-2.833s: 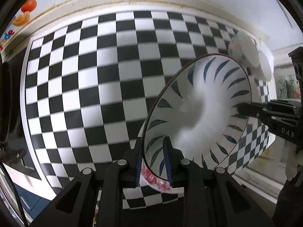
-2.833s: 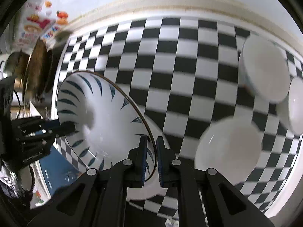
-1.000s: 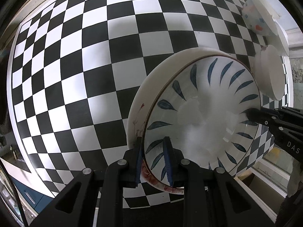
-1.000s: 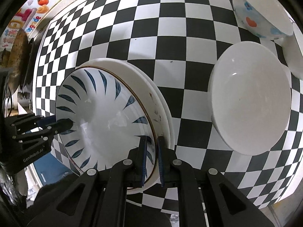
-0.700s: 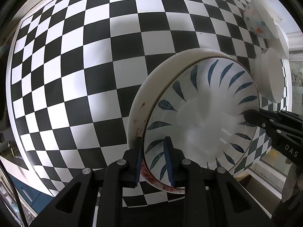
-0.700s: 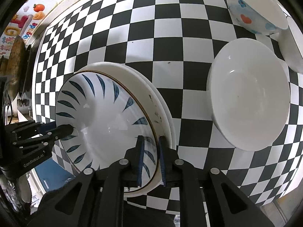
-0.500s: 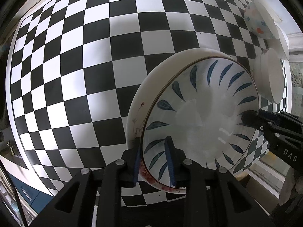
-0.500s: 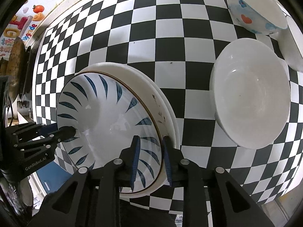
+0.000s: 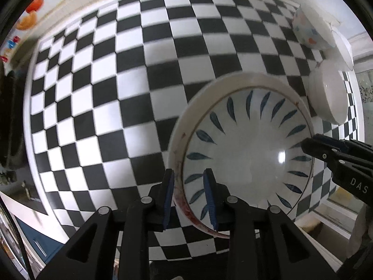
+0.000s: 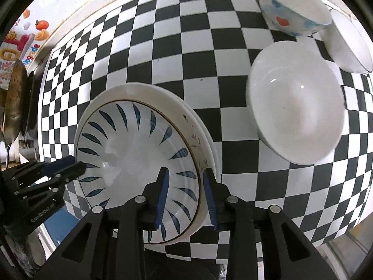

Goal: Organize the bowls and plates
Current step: 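Open both tools and raise them away from the plate stack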

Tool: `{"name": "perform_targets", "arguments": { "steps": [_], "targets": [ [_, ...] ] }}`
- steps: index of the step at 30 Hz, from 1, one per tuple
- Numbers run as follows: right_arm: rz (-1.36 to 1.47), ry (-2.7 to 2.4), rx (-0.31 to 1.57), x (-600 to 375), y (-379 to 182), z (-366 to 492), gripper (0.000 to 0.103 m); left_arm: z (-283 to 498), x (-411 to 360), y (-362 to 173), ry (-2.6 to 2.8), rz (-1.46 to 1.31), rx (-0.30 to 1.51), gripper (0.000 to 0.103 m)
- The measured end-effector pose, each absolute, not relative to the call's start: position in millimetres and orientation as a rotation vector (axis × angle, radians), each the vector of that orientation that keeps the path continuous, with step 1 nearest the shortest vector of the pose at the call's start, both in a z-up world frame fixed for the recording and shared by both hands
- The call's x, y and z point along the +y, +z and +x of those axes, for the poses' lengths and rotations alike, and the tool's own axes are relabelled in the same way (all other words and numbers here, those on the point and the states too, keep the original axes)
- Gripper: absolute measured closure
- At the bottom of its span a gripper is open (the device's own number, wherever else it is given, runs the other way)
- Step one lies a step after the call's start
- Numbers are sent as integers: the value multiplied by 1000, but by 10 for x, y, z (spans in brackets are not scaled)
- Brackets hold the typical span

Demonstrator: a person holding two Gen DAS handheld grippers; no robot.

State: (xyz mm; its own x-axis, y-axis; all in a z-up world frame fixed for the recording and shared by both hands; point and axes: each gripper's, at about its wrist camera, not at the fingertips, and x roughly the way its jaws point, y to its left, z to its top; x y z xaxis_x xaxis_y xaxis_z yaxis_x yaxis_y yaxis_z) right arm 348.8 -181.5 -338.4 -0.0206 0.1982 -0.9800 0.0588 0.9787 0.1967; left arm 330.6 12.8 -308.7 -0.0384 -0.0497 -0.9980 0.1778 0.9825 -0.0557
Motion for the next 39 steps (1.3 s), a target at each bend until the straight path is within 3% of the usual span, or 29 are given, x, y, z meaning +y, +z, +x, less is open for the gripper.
{"name": "perform_targets", "arguments": {
  "steps": [4, 7, 10, 12, 15, 18, 21, 39],
  "targets": [
    [177, 99, 1538, -1807, -3212, 3461, 64, 3276, 150, -2938, -147, 83, 1549, 79],
    [135, 100, 1485, -1763, -3029, 3410, 49, 3190, 118, -2772, -110, 86, 1489, 79],
    [126, 107, 1420, -1736, -2813, 3288, 32, 3086, 108, -2584, -87, 76, 1429, 71],
    [120, 102, 1386, -1727, -2682, 3177, 24, 2990, 91, -2457, -72, 68, 1392, 64],
    [104, 90, 1333, -1744, -2468, 2972, 21, 2806, 76, -2266, -45, 49, 1334, 48],
    [77, 86, 1279, -1785, -2226, 2740, 19, 2622, 86, -2054, -28, 18, 1279, 39],
    [68, 85, 1232, -1810, -2007, 2504, 18, 2448, 69, -1890, -25, -3, 1242, 18],
    [78, 69, 992, -1907, -775, 1267, 15, 1342, 69, -986, 19, 0, 1062, 17]
  ]
}}
